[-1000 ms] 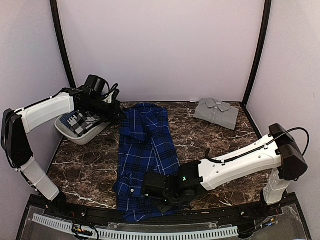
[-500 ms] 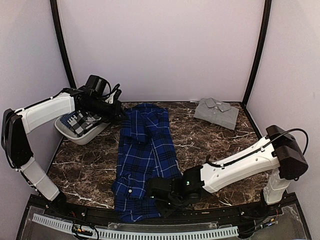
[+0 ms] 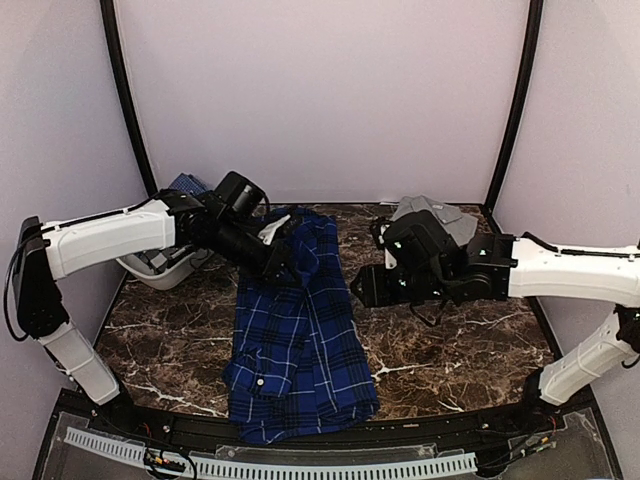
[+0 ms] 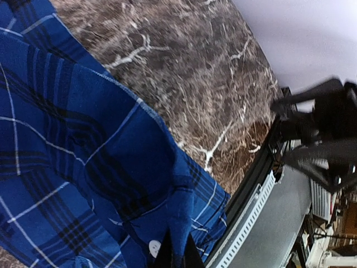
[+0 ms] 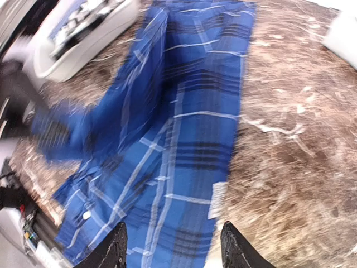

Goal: Fold and stack the long sleeve shirts
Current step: Smooth out the rectangle-folded shirt at the center of the board.

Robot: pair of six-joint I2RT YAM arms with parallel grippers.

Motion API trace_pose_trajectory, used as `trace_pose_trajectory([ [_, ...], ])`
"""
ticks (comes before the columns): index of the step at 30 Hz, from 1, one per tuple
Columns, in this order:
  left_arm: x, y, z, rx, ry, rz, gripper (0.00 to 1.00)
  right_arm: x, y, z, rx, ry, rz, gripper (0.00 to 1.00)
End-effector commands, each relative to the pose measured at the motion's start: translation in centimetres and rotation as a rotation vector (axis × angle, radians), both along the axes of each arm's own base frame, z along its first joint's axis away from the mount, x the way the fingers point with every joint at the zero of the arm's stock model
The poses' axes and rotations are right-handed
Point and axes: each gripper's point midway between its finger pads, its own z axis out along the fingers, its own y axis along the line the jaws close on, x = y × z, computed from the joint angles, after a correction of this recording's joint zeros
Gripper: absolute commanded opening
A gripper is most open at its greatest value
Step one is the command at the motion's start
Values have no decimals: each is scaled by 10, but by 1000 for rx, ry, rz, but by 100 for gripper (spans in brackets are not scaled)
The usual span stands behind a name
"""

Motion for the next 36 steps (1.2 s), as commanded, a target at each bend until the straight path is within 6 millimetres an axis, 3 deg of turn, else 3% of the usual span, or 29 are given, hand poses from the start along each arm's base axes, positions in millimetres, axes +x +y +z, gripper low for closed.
trace_pose_trajectory([
  [1,-44,-16,-37,93,94,-143,0,20,-17,-19,-48,-7,-26,54],
  [7,-72,-32,-65,178,155,-234,0,19,-23,-55,-61,64,-17,55],
  [9,-73,-34,-69,213,143,-234,0,16,-23,-66,-72,87,-9,54],
  [12,-47,-25,-64,302,55,-124,0,7,-16,-76,-85,121,33,53],
  [17,18,32,-45,466,-97,243,0,-10,18,-91,-106,145,111,51],
  [22,44,62,-27,388,-110,414,0,23,16,-111,-151,137,24,41],
  [25,43,57,-25,371,-112,383,0,45,18,-110,-103,135,-2,33],
  [30,42,53,-25,365,-107,352,0,80,39,-106,-42,124,4,19],
  [33,41,48,-22,346,-102,335,0,91,49,-118,-26,157,23,10],
  [36,41,46,-19,335,-104,325,0,89,48,-135,-51,192,20,4],
])
